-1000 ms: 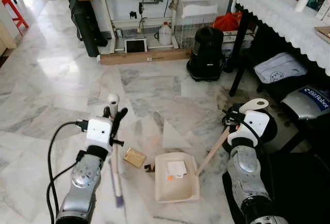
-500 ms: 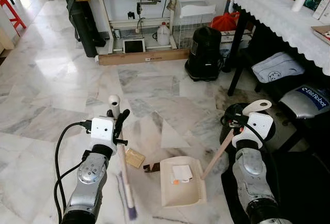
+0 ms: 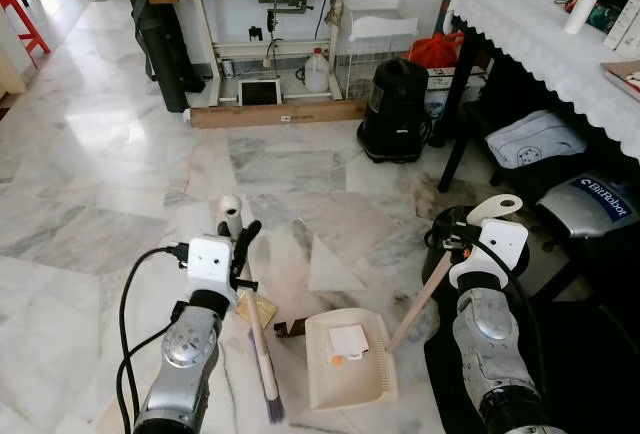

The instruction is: Sweep floor

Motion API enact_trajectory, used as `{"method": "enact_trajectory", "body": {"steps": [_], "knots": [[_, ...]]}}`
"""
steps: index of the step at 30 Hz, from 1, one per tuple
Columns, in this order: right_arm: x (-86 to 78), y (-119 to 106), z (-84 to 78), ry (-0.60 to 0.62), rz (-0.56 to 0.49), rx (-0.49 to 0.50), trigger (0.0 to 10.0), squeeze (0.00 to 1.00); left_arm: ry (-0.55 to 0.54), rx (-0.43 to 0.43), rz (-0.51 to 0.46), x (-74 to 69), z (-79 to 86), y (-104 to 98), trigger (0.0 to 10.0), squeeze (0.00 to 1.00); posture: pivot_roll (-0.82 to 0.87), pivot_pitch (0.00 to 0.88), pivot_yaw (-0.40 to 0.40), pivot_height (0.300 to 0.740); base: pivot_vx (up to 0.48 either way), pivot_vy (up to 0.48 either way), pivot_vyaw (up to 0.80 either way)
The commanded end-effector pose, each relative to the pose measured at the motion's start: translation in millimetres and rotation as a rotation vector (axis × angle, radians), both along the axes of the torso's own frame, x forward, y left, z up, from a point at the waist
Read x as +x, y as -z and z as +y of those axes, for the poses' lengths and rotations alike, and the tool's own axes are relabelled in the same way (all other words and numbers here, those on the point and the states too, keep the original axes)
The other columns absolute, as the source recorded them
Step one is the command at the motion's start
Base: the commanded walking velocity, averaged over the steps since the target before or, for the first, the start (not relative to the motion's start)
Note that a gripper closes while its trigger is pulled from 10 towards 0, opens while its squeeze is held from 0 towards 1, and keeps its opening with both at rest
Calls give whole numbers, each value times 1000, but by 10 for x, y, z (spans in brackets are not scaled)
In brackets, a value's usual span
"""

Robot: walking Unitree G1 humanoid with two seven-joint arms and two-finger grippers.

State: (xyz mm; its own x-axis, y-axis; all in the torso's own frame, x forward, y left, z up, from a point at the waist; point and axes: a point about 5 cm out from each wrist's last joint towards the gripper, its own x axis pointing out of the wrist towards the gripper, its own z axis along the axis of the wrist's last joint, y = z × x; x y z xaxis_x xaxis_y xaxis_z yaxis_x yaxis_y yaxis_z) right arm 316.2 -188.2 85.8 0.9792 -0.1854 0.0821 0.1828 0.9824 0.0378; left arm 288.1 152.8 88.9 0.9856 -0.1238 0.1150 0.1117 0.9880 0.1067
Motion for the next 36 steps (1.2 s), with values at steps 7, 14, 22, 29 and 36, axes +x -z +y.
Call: {"method": "enact_trajectory", "body": {"steps": [7,14,22,29,36], "knots": [[12,-106,-4,-14,-38,12,10000,0,-33,47,-63,-32,70,-115,10000,0,63,0,-66,740,0,0,0],[13,-117,-26,-38,-36,12,10000,0,-55,30,-73,-60,40,-118,10000,0,62,0,-75,740,0,0,229],[65,-117,100,-33,-42,79,10000,0,-25,68,-93,-17,81,-212,10000,0,91,0,-32,740,0,0,800],[14,-58,188,-51,-33,88,10000,0,-33,82,-82,7,129,-213,10000,0,81,0,-4,740,0,0,788],[-16,-25,174,-24,-28,101,10000,0,-18,91,-74,21,126,-219,10000,0,84,0,22,740,0,0,779]]}}
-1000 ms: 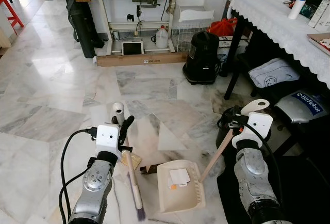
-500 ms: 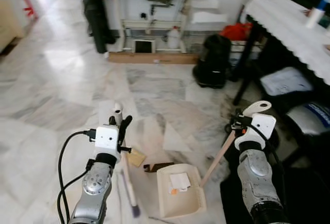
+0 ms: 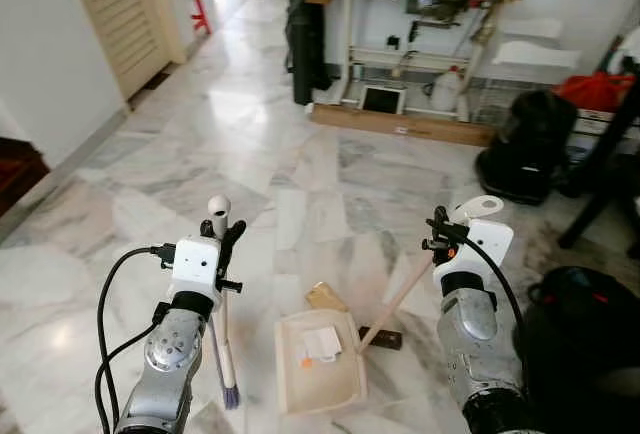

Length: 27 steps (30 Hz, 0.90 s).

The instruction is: Sweep floor

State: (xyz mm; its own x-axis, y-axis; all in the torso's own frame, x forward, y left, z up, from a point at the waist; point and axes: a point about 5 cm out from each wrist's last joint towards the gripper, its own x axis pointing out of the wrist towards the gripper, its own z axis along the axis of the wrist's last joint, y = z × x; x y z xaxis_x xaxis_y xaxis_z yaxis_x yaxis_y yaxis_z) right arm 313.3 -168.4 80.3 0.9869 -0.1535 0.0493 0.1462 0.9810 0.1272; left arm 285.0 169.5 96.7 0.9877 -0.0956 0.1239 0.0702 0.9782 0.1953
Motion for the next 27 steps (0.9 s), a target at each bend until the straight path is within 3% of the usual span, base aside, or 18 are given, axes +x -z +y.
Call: {"method": "enact_trajectory", "body": {"steps": [1,20,27], "knots": [[13,-80,-22,17,-44,8,10000,0,23,4,-54,53,-39,-142,10000,0,84,0,22,740,0,0,800],[41,-78,60,-3,-37,15,10000,0,-27,-4,-42,-13,61,-142,10000,0,115,0,4,740,0,0,800],[20,-56,62,1,-30,19,10000,0,-15,-6,-33,-30,35,-131,10000,0,116,0,9,740,0,278,800]]}}
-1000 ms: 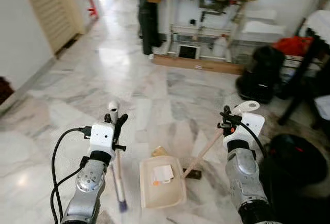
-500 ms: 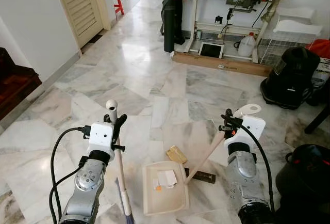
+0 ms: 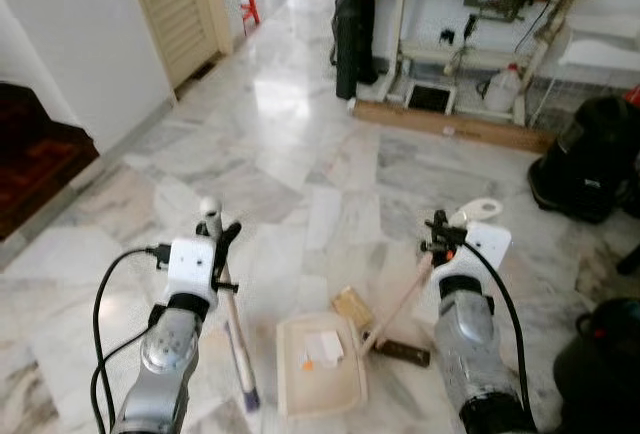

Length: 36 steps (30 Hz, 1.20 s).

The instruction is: Sweep floor

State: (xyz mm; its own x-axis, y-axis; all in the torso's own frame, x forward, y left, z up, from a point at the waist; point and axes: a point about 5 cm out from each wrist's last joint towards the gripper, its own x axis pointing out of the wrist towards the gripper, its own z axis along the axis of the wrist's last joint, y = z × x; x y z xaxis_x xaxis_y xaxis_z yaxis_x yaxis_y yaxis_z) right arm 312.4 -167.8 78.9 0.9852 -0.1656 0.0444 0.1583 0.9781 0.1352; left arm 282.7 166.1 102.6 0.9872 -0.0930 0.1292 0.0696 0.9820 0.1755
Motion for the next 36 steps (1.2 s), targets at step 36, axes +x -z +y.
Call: {"method": "enact_trajectory", "body": {"steps": [36], "knots": [[78,-49,90,-32,11,42,10000,0,-40,5,-17,-33,78,-80,10000,0,130,56,-15,740,0,81,523]]}}
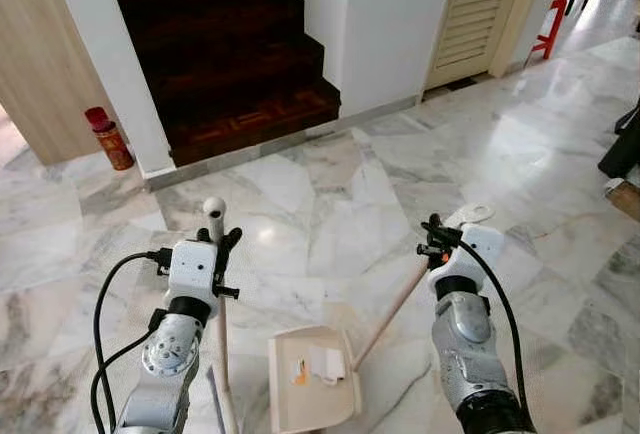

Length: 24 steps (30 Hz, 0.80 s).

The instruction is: Sweep floor

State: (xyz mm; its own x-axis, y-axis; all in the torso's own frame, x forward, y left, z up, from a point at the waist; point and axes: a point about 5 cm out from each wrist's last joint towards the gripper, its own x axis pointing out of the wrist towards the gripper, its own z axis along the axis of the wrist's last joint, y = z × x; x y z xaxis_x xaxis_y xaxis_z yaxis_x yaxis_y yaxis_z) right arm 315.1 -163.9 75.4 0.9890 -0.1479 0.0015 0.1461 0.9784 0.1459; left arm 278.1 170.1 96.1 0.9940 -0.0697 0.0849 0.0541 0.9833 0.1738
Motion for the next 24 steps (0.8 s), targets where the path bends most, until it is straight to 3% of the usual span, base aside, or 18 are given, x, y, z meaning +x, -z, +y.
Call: {"method": "enact_trajectory", "body": {"steps": [1,24], "knots": [[52,-82,50,-13,-29,26,10000,0,-16,5,-61,13,38,-145,10000,0,130,56,-15,740,0,401,0],[73,-76,77,-31,-14,49,10000,0,-6,-2,-54,18,12,-138,10000,0,122,35,-11,740,0,415,0]]}}
